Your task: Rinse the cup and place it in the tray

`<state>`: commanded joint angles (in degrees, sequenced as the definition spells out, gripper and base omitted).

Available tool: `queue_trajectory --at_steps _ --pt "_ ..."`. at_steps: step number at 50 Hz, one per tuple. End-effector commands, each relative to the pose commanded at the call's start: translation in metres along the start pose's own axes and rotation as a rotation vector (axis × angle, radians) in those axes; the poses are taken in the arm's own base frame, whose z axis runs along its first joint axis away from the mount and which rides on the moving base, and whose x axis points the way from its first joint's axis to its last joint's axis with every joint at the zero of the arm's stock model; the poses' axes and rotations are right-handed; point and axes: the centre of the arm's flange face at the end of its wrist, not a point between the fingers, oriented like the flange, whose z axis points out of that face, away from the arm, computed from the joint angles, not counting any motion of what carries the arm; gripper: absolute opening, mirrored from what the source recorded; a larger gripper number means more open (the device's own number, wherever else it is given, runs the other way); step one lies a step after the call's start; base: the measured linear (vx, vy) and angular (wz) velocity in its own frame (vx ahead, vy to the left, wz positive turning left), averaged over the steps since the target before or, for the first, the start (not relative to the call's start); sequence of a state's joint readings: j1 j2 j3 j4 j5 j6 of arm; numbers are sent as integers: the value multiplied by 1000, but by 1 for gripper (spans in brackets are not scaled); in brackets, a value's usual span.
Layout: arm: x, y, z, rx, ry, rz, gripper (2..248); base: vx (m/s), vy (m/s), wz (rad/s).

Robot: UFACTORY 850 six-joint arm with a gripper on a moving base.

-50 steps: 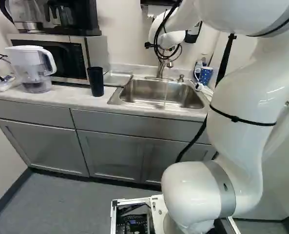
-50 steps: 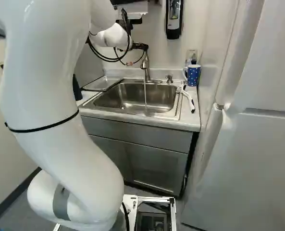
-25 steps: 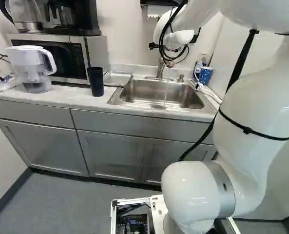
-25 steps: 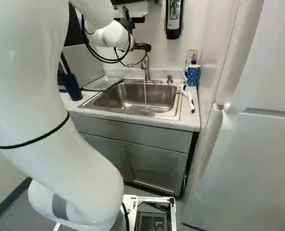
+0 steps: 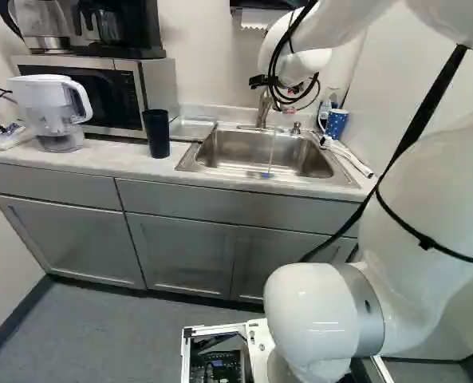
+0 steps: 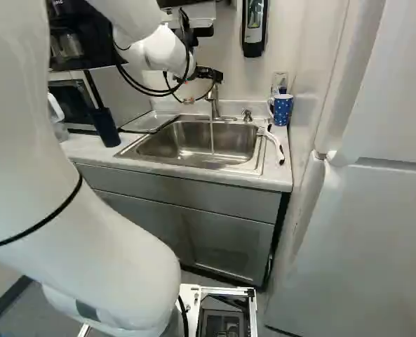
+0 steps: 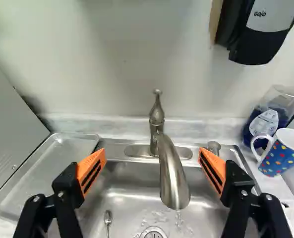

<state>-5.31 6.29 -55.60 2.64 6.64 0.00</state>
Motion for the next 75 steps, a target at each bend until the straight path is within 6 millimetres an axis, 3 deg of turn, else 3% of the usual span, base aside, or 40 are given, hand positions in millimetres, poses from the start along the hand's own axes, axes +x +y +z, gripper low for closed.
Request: queue_trajectory --at_steps 28,75 --pt "-36 11 -45 -21 -171 11 247 0 0 0" --pt "-63 11 -55 -19 -478 14 247 0 0 0"
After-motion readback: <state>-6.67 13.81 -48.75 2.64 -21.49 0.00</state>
